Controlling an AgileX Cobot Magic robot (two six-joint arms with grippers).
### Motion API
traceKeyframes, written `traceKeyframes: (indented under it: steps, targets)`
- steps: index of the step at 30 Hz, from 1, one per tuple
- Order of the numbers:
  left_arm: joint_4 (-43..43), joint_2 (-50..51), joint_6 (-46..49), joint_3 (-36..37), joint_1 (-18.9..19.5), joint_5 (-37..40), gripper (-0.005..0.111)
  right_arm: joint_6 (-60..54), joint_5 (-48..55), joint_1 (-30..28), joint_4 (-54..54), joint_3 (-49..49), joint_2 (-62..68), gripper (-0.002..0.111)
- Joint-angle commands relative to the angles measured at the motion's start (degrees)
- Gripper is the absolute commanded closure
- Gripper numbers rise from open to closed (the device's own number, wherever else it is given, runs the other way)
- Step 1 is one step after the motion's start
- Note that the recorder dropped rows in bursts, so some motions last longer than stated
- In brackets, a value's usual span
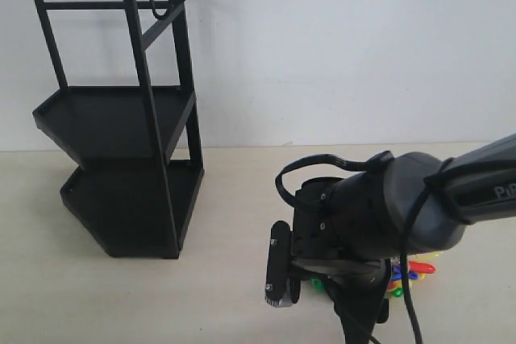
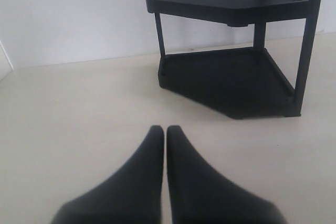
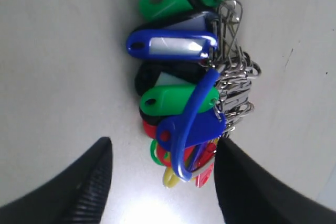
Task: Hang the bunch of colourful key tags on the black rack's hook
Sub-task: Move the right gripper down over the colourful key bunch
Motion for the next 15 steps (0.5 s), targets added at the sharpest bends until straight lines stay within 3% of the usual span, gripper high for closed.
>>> traceKeyframes:
  steps: [1,15]
  targets:
    - [-0.2,-0.12,0.06,-0.08,-0.07,-0.35,0.102,3.38,-0.92,0.07,-3.59,-0.23,0.8,0.053]
    - [-0.2,-0.12,0.06,-0.08,-0.07,-0.35,0.102,4.53,-2.06,-2.82,-5.15,-0.23,1.28,0.053]
